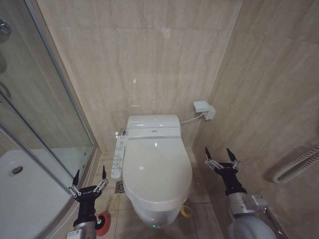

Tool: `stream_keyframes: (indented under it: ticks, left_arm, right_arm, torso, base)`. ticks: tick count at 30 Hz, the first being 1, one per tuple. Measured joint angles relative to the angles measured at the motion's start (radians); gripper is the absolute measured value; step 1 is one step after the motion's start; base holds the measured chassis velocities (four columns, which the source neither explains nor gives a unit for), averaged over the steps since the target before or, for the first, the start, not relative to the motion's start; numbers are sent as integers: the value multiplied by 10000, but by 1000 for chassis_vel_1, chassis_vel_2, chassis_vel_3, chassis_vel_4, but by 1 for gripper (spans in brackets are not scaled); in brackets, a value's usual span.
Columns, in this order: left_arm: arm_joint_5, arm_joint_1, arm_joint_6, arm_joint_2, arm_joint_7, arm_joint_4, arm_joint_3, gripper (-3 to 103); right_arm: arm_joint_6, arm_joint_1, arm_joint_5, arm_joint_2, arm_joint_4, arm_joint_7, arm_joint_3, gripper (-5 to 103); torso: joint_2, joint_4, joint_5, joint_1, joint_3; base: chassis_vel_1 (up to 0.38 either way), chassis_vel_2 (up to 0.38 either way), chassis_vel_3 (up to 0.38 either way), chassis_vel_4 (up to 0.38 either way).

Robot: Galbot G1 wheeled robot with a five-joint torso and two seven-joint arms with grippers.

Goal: Open the toilet lid, clean the toilet bowl with a toilet brush, close the toilet lid, and flush.

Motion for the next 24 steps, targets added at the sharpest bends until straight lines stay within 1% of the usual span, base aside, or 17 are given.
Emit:
stream_keyframes:
  ticks: [24]
  left_arm:
    - [0, 0, 0, 0, 0, 0, 1, 97]
  right_arm:
    - [53, -164, 11, 172, 102, -77, 7, 100]
  torso:
    - [-1, 0, 0, 0, 0]
  base:
    - [0, 0, 0, 0]
